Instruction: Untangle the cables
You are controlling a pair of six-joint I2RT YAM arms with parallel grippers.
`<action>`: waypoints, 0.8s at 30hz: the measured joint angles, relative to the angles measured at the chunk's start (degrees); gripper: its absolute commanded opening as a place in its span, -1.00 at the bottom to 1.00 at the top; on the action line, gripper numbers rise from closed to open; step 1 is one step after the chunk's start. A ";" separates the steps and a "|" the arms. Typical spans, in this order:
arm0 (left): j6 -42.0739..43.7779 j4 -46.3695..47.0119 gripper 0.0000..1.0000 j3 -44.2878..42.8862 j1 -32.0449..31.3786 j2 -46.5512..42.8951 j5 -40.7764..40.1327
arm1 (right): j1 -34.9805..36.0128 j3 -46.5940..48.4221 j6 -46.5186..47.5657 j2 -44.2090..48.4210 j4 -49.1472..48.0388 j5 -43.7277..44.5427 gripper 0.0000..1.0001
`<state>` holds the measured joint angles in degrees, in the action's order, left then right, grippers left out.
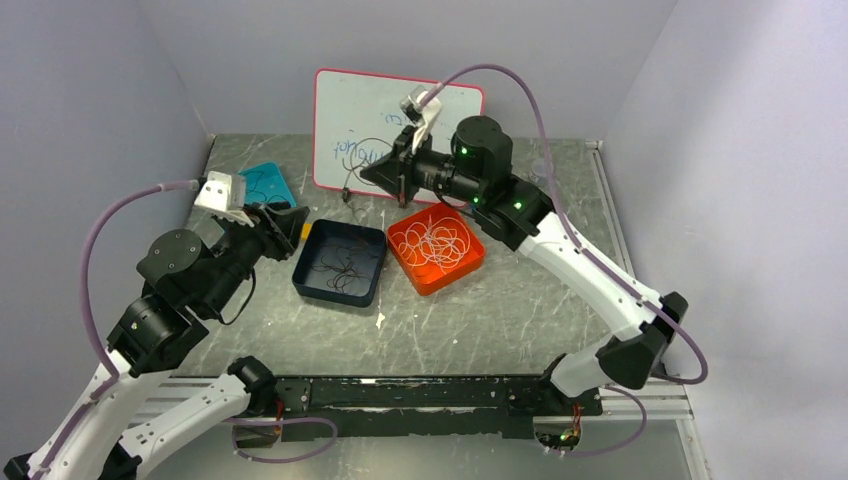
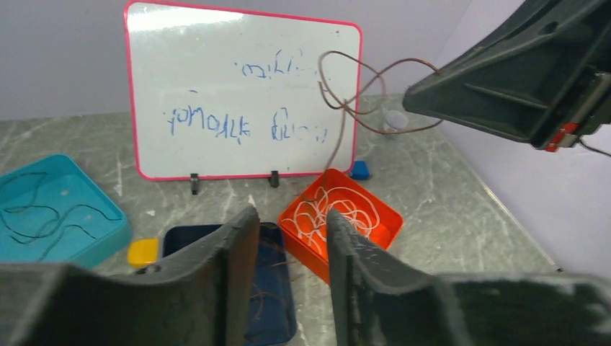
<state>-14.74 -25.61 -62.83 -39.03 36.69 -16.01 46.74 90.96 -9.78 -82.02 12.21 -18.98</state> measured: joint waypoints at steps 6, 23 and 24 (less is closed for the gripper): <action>0.07 -0.31 0.56 0.00 0.00 -0.61 0.24 | 0.00 4.57 -0.55 -4.72 -2.95 -3.04 -1.00; 1.49 9.88 0.62 8.41 0.00 0.52 14.47 | 0.11 2.10 -8.26 0.26 -8.48 -3.13 -1.00; 1.64 11.54 0.62 8.76 0.00 1.46 15.50 | 0.11 1.84 -8.85 0.96 -8.87 -3.08 -1.00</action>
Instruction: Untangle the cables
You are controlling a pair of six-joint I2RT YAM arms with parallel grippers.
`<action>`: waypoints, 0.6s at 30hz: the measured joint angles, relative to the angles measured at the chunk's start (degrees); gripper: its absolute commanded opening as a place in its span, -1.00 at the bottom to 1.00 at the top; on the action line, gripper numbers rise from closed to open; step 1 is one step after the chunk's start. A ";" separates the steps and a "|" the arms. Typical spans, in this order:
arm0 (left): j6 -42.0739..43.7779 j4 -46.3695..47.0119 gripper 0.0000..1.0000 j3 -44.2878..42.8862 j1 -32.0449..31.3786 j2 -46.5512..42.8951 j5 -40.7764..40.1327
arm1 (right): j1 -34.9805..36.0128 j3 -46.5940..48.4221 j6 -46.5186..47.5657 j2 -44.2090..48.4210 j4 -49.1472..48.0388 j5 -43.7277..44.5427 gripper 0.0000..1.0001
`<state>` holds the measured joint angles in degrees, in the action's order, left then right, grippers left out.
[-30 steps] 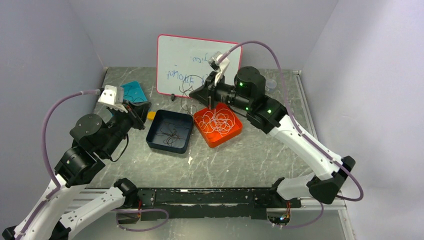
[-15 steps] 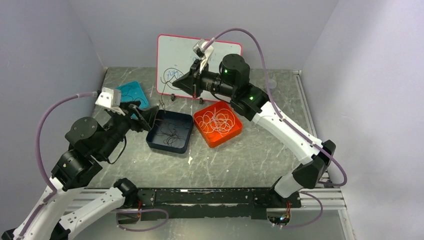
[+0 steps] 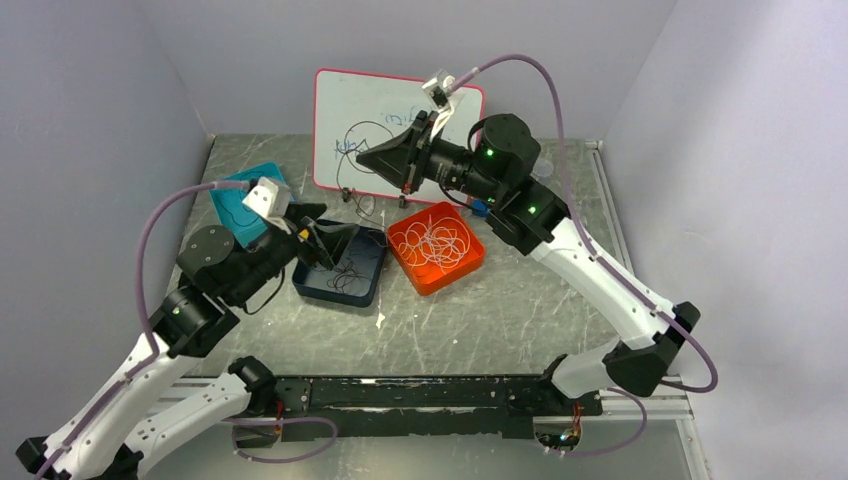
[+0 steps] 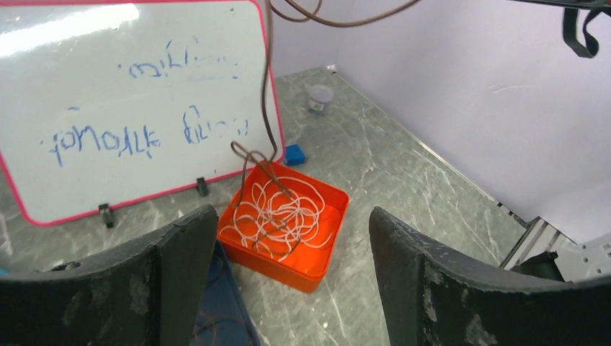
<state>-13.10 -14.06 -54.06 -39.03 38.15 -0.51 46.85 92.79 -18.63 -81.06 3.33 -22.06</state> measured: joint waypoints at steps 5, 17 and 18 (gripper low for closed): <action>0.72 7.76 0.60 0.68 0.00 4.48 1.51 | 0.00 -1.27 -1.66 2.25 -0.46 0.28 -1.00; 2.16 23.06 -0.54 2.93 0.00 16.00 2.49 | 0.02 -2.08 -3.69 4.28 -0.44 1.07 -1.00; 2.12 23.34 -0.58 3.17 0.00 16.94 3.30 | 0.02 -2.08 -3.67 4.74 -0.44 1.55 -1.00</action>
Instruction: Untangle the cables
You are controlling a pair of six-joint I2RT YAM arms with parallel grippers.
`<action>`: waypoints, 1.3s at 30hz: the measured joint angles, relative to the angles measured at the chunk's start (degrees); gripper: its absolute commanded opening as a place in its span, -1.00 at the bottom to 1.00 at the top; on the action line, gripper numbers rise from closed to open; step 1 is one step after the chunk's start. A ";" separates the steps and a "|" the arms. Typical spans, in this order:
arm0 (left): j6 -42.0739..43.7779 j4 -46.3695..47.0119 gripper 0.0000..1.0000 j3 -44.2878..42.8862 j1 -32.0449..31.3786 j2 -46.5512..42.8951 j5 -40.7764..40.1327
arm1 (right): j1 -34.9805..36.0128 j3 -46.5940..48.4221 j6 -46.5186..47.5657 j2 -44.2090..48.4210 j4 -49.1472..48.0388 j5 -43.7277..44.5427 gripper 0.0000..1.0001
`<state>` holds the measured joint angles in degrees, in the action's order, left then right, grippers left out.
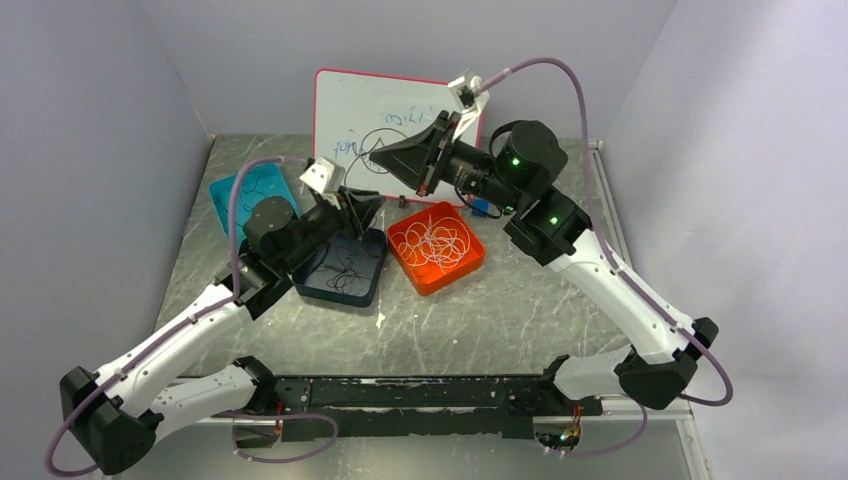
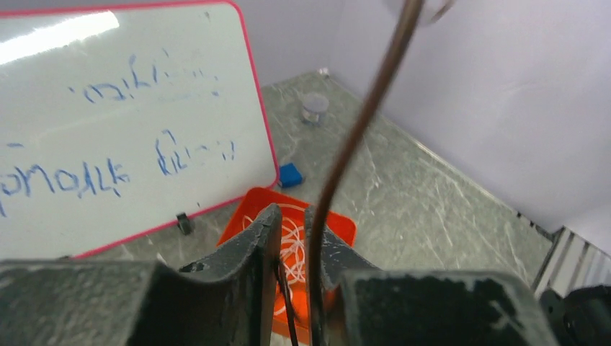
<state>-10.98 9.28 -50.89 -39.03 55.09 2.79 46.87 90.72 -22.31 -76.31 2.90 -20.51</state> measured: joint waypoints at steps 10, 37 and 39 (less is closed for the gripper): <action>-4.94 1.97 -0.86 11.61 0.00 0.68 5.44 | 0.02 -0.42 2.08 7.89 -0.33 6.91 -1.00; -13.49 -13.64 -0.86 14.97 1.09 -4.22 -5.40 | 0.02 -8.87 12.59 22.36 0.04 34.53 -1.00; -13.97 -15.37 -0.86 13.99 2.40 -3.80 -6.01 | 0.02 -8.87 13.20 23.37 0.04 36.50 -1.00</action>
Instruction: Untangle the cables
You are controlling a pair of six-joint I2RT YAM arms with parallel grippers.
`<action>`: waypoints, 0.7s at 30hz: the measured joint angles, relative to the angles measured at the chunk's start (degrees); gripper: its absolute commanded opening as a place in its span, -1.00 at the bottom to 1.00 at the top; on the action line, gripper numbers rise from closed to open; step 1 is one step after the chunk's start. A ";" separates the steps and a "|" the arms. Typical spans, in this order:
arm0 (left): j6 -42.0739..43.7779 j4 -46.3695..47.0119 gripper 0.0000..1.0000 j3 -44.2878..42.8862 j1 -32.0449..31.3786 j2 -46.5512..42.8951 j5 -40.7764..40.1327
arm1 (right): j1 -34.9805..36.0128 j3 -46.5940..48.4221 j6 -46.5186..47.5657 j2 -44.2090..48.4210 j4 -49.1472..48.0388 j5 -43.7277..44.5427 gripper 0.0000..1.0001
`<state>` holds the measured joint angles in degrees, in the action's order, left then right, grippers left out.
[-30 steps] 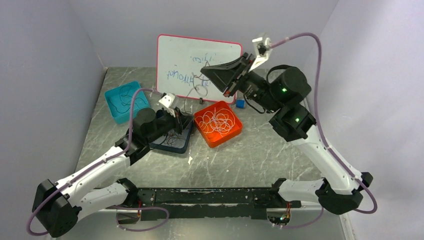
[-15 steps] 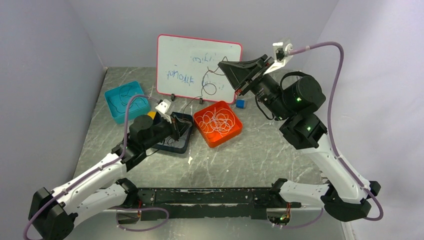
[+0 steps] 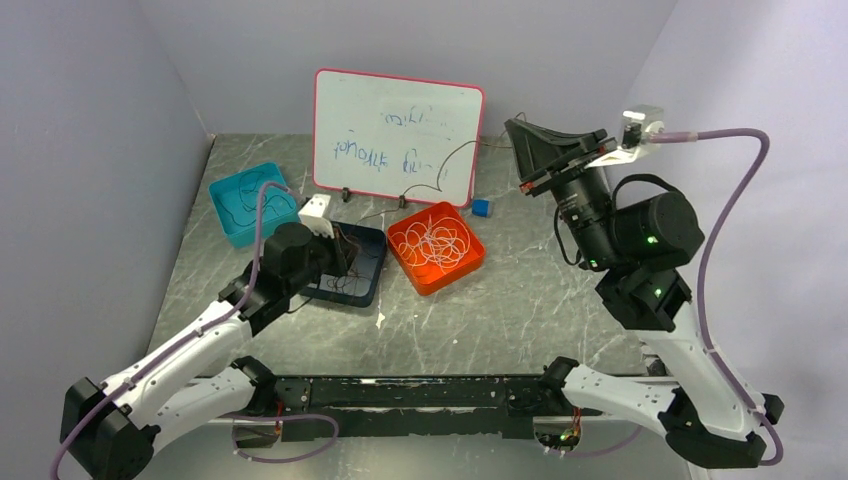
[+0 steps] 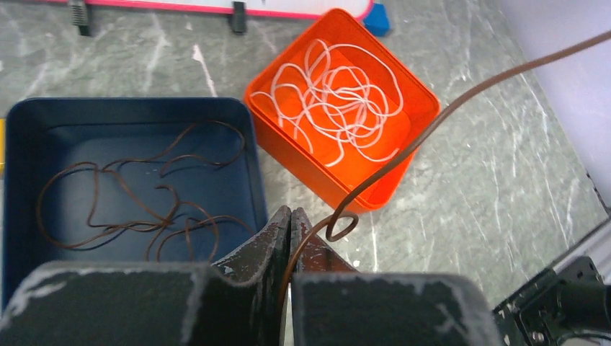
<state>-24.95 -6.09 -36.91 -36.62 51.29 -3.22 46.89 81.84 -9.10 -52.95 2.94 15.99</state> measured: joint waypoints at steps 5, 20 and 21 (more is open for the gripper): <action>-0.04 -1.55 -0.86 -2.21 3.56 0.87 -0.24 | 0.00 -0.02 0.31 0.28 -0.07 -0.04 -1.00; 6.95 7.17 -0.60 -9.20 10.03 10.45 2.97 | 0.00 -1.09 -2.80 -15.06 -1.16 -22.47 -1.00; 6.88 8.48 -0.51 -8.17 10.49 11.15 2.71 | 0.00 -1.90 -3.34 -15.54 -1.97 -23.61 -1.00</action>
<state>-18.06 2.39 -45.08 -26.13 62.43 -0.51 46.89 79.94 -12.45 -68.49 0.97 -7.62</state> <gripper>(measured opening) 0.136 0.016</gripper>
